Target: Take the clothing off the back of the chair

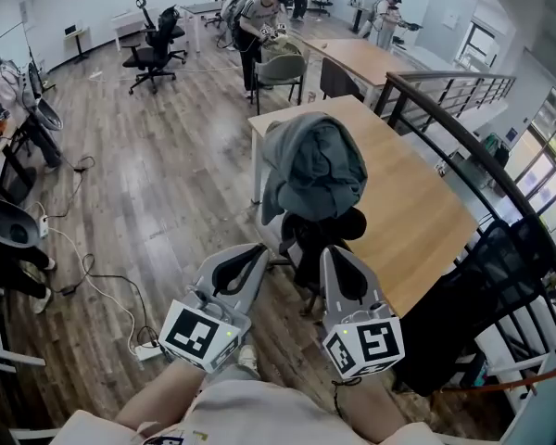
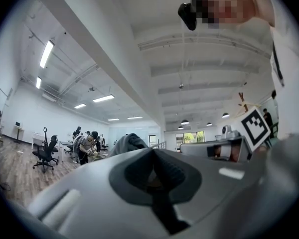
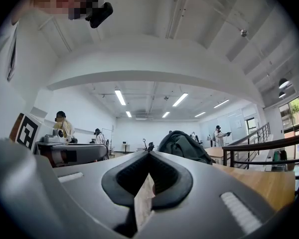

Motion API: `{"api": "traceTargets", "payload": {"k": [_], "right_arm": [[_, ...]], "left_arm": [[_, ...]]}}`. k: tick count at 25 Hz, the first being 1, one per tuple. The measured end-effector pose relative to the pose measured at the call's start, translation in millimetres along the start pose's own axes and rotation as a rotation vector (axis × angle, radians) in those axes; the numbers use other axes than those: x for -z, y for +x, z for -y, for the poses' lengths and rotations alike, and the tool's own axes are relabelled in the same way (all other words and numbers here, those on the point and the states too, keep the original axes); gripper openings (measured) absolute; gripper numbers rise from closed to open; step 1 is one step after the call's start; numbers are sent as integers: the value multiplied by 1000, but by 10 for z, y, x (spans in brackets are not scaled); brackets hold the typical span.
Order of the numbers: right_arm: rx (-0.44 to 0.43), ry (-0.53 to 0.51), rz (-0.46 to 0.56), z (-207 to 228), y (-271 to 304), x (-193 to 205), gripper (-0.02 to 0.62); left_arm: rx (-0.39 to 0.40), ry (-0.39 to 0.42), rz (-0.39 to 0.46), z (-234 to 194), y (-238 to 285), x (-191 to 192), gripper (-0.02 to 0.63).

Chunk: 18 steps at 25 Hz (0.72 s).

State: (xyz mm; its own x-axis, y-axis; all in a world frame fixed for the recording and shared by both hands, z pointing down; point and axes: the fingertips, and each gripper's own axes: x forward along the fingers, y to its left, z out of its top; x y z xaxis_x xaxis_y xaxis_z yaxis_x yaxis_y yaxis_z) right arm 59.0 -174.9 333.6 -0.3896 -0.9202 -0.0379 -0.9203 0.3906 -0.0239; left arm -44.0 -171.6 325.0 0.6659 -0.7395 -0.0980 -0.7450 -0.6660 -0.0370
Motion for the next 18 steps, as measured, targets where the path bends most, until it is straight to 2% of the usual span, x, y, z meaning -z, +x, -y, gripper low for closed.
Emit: {"api": "traceTargets", "payload": {"k": [8,18], "right_arm": [[32,27,24,19,536,-86,0],[49,7,25,134,749,-143,0]], "left_arm": [[52,4,-1,-515,297,11,0],[69,9,-1,-692,529,50,0]]}}
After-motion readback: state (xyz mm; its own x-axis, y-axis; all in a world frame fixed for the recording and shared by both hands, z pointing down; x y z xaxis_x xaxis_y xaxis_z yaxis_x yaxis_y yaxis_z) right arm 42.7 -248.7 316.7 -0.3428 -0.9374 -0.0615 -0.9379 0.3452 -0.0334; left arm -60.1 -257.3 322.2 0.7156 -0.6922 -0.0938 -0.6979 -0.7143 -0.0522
